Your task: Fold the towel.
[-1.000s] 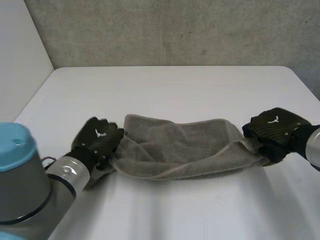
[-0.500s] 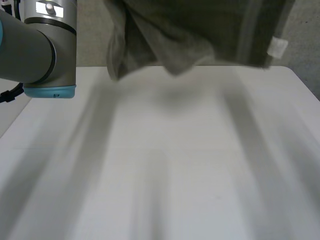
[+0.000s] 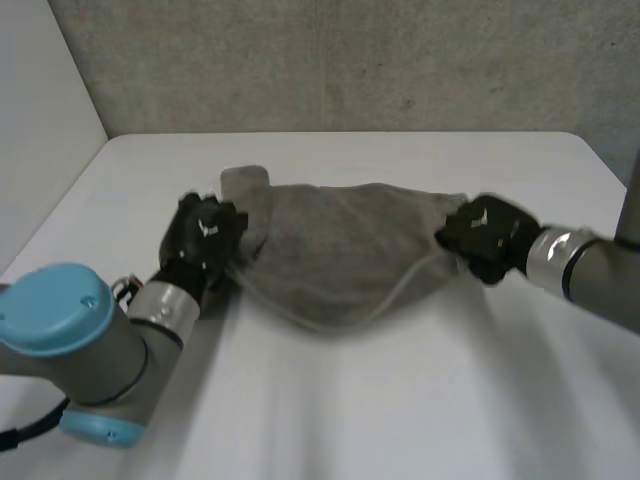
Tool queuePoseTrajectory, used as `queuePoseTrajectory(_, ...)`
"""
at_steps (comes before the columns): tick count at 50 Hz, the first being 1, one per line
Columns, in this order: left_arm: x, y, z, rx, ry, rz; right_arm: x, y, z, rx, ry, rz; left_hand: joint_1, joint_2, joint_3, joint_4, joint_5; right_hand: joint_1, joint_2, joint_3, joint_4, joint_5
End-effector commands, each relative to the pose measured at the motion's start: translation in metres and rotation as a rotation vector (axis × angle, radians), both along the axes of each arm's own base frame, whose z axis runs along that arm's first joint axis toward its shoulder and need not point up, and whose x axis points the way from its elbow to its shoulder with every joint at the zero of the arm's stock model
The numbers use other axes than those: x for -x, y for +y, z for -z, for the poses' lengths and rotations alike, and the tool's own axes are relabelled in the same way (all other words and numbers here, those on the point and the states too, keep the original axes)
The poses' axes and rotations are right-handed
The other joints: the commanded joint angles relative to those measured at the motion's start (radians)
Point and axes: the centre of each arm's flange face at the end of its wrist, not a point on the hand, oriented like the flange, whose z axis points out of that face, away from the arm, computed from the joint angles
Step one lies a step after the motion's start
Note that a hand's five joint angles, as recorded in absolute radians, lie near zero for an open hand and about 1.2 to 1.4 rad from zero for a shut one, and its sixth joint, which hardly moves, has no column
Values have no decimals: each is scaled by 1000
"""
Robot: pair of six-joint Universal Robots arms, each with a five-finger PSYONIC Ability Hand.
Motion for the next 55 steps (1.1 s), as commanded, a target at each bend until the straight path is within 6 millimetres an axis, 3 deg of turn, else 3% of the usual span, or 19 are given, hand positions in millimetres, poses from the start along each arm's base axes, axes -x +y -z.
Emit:
queuePoseTrajectory(1, -4, 8, 8, -33, -15, -1, 11, 6, 23, -45, -13, 47, 231, 179, 179, 178, 206, -291, -293, -279, -277, -283)
queuePoseTrajectory(10, -4, 11, -20, 26, 27, -1, 21, 11, 17, -29, -145, 140, 231, 179, 179, 178, 206, -774, -776, -762, -760, -765)
queuePoseTrajectory(15, -4, 13, -28, 46, 38, 1, 23, 32, 25, -94, -209, 177, 231, 179, 179, 178, 206, -973, -975, -961, -959, -965)
queuePoseTrajectory(28, -4, 13, -32, 54, 42, 1, 18, 72, 60, -226, -280, 229, 231, 179, 179, 178, 206, -988, -990, -976, -974, -980)
queuePoseTrajectory(37, -4, 13, -32, 54, 42, 1, 18, 72, 66, -183, -293, 291, 231, 179, 179, 178, 206, -965, -967, -952, -950, -956)
queuePoseTrajectory(43, -4, 13, -33, 54, 42, 1, 15, 66, 68, -136, -322, 306, 231, 179, 179, 178, 206, -812, -814, -800, -798, -804)
queuePoseTrajectory(50, -5, 13, -29, 44, 39, -1, 24, 51, 59, -30, -327, 406, 231, 179, 179, 178, 206, -264, -266, -252, -250, -255)
queuePoseTrajectory(55, -6, 15, -22, 27, 31, -1, 26, 51, 52, -2, -329, 418, 231, 179, 179, 178, 206, -17, -19, -5, -3, -9)
